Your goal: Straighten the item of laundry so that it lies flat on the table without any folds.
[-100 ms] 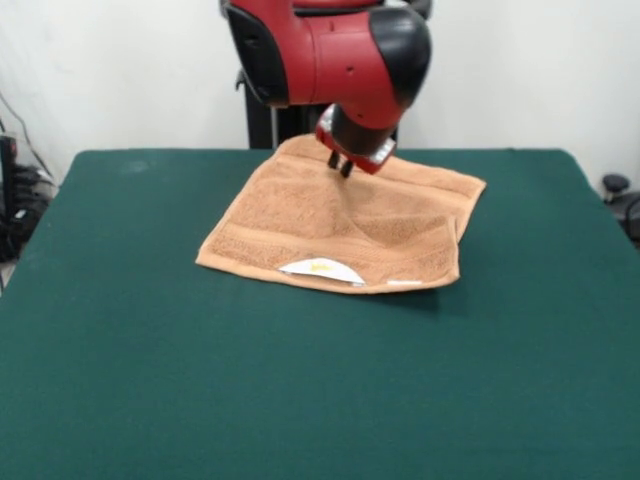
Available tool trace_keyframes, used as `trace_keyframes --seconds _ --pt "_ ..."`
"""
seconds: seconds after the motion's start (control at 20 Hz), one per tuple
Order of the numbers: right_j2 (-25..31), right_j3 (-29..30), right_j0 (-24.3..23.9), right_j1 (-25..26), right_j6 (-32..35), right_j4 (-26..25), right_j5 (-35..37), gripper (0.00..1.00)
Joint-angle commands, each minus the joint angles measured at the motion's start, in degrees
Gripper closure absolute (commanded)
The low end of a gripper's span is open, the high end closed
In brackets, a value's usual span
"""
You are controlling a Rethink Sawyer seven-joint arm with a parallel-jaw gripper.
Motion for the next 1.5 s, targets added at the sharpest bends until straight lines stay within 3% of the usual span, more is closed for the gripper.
trace_keyframes --seconds 0.05,0.25,0.55,1.2,1.5 --pt "4.7 -1.4 0.4 6.3 -3.2 -4.8 -11.7 0.00" --pt "8.6 0.5 -2.5 1.4 -7.9 -3.5 -8.8 0.00" --pt "10.9 1.0 -2.1 -3.1 -5.6 -2.2 -8.6 0.00" --pt "14.0 -1.0 0.4 -7.3 -1.3 -0.3 -15.5 0.00" --pt "11.9 -4.9 3.6 -4.4 3.2 -0.2 -20.0 0.00"
